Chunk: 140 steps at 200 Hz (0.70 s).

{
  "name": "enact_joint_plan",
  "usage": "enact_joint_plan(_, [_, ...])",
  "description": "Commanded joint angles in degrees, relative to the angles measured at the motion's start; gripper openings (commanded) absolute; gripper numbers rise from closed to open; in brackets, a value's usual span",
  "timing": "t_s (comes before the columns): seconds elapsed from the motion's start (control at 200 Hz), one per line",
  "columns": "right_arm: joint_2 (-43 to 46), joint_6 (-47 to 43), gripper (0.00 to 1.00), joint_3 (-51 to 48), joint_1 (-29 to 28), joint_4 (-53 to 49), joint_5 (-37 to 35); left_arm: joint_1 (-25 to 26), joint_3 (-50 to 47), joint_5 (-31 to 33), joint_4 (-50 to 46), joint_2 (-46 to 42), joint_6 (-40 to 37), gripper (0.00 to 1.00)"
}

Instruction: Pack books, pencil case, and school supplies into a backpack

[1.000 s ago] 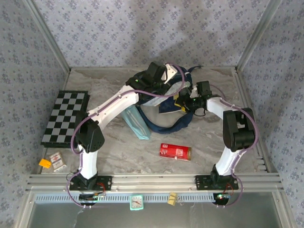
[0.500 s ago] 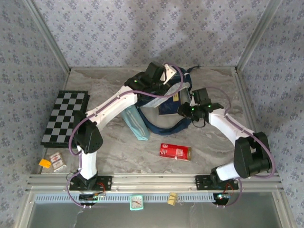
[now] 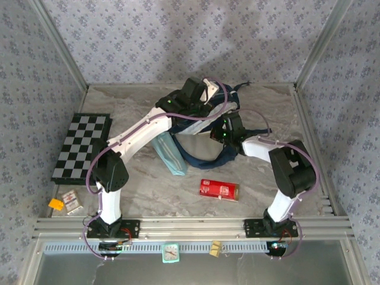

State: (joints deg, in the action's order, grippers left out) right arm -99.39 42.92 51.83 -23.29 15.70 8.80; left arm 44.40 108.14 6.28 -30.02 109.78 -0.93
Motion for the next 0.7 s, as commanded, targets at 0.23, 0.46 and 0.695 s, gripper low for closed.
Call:
enact_joint_plan(0.23, [11.2, -4.1, 0.10, -7.1, -0.2, 0.5, -0.5, -1.6, 1.2, -1.6, 4.0, -2.9, 5.9, 0.00])
enact_joint_plan(0.46, [32.0, -6.4, 0.19, -11.0, 1.5, -22.3, -7.0, -1.8, -3.3, -8.0, 6.2, -4.4, 14.3, 0.16])
enact_joint_plan(0.695, [43.0, -4.9, 0.31, -9.1, 2.9, -38.3, -8.2, -4.5, -19.7, -14.1, 13.9, -16.8, 23.5, 0.61])
